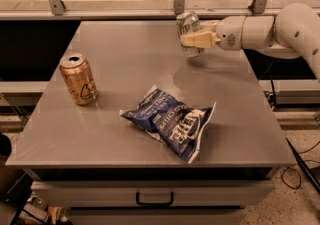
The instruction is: Place 7up can upright
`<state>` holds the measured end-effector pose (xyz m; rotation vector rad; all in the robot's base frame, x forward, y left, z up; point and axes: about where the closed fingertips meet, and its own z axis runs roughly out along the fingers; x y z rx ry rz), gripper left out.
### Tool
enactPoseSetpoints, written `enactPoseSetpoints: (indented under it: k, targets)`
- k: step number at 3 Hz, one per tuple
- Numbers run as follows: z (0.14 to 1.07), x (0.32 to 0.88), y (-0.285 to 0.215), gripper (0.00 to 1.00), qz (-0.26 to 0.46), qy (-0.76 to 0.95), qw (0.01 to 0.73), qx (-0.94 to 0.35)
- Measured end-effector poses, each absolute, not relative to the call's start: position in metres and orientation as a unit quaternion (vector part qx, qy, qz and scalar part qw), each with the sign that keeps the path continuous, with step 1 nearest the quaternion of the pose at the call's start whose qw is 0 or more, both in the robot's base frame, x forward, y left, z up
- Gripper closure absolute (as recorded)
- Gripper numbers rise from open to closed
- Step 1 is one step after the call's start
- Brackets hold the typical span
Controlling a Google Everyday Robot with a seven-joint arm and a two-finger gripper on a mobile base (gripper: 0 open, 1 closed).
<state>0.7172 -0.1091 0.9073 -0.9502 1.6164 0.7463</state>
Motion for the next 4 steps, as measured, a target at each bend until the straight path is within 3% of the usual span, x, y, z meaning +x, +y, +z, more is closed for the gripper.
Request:
enactPoseSetpoints:
  k: [4]
  targets:
    - [0.890, 0.727, -0.119, 1.00, 0.337, 0.623, 0.593, -0.383]
